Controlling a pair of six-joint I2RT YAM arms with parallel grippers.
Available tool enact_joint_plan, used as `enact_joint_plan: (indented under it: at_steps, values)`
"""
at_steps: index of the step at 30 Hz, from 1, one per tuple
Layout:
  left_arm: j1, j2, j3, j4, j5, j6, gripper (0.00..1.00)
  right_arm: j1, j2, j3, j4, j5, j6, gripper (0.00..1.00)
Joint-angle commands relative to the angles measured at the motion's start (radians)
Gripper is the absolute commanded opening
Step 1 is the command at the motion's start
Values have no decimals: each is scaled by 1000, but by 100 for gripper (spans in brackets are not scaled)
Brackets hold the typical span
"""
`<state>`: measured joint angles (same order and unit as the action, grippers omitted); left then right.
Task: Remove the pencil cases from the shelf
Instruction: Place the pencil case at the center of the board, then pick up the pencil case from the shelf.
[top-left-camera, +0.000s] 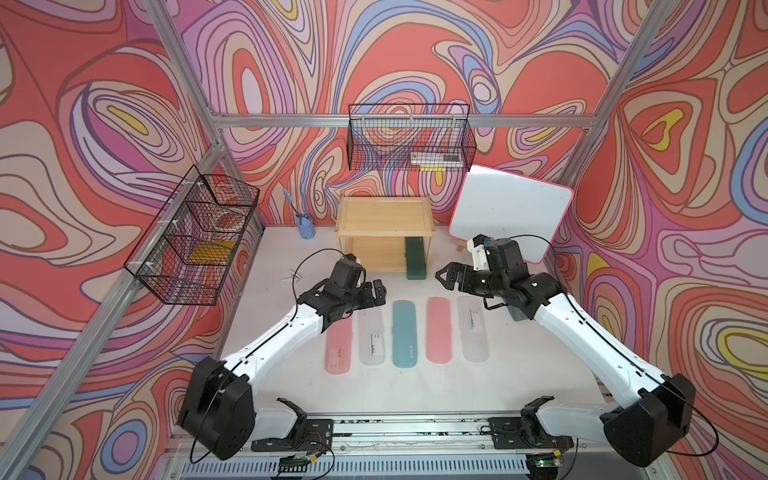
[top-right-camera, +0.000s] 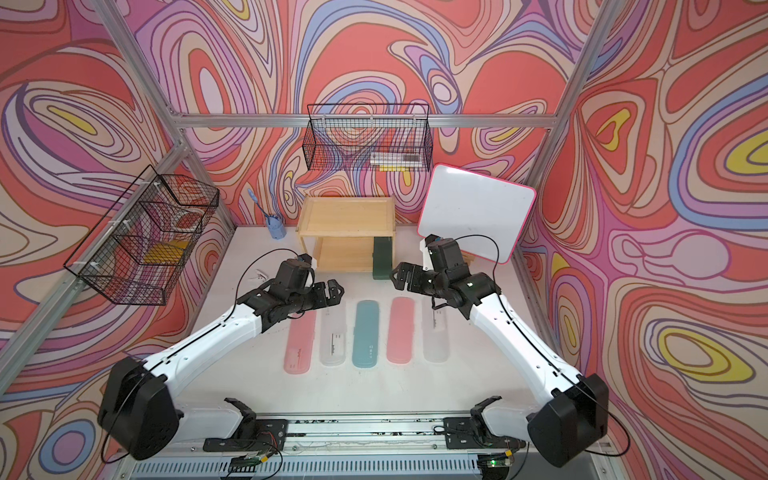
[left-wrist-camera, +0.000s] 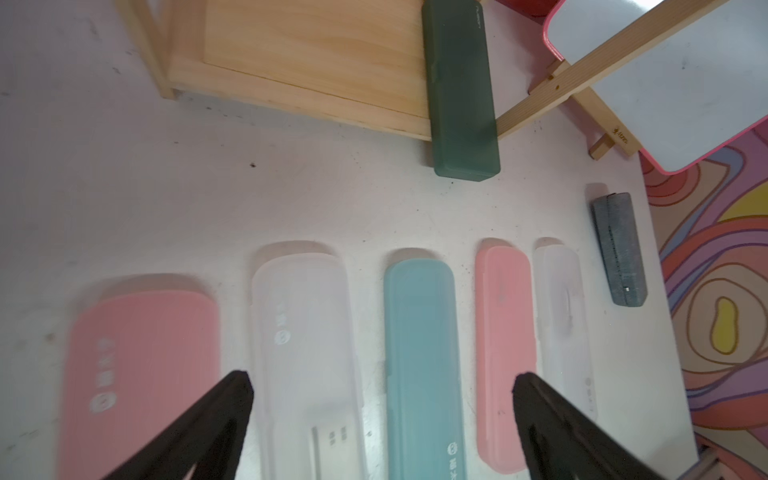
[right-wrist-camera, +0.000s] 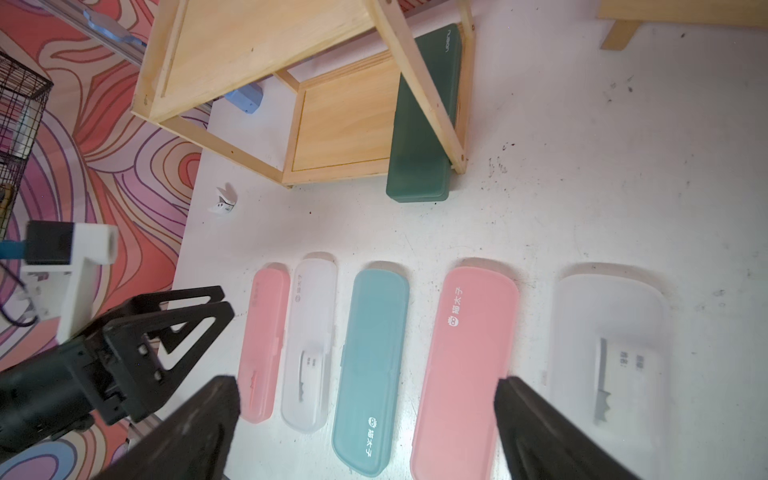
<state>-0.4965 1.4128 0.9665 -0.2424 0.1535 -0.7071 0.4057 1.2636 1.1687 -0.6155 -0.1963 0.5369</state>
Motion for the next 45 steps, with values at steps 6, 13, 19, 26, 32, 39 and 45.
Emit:
enact_joint_plan:
  at_steps: [6, 13, 19, 26, 32, 39, 45]
  values:
    - [-53, 297, 211, 128, 20, -69, 99, -43, -57, -14, 7, 16, -13, 98]
    - [-151, 537, 605, -205, -202, 130, 99, -92, -81, -31, -12, 12, -43, 98]
    - [-208, 688, 775, -330, -313, 183, 99, -131, -78, -48, -7, -19, -59, 98]
    - [-223, 781, 849, -343, -425, 183, 99, -164, -61, -57, 9, -56, -74, 98]
    - [-223, 826, 890, -299, -427, 185, 99, -186, -37, -63, 29, -81, -83, 98]
    - [-227, 862, 911, -257, -386, 153, 100, -201, -20, -70, 36, -92, -92, 98]
    - [-227, 901, 943, -243, -411, 144, 99, -215, -11, -69, 38, -107, -94, 98]
